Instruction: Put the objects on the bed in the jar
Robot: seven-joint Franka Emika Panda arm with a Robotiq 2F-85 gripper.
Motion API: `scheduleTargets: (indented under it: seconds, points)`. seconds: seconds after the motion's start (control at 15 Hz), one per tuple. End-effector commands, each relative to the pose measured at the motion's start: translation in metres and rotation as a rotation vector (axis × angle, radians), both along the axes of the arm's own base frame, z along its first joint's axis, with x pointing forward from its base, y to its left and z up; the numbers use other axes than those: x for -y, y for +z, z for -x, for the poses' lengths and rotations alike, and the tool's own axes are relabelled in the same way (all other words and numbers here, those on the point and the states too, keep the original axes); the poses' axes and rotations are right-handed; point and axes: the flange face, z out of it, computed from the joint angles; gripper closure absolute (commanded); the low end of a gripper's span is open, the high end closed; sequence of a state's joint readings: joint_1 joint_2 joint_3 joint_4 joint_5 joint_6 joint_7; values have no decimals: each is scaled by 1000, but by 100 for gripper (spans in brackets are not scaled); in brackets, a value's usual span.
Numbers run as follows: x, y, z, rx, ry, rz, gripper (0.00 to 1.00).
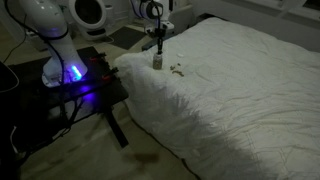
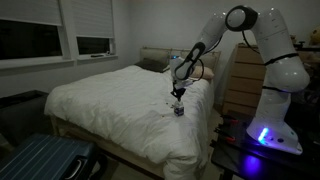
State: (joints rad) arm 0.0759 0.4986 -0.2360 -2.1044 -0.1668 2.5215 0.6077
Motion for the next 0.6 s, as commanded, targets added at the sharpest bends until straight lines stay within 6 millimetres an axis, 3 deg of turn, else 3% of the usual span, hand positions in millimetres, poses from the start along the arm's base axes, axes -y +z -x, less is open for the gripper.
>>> scheduleTargets:
  seconds: [0.0, 0.53]
  points:
    - [5, -11, -4, -37, 17, -40, 98]
    - [0, -22, -14, -61, 48, -51, 98]
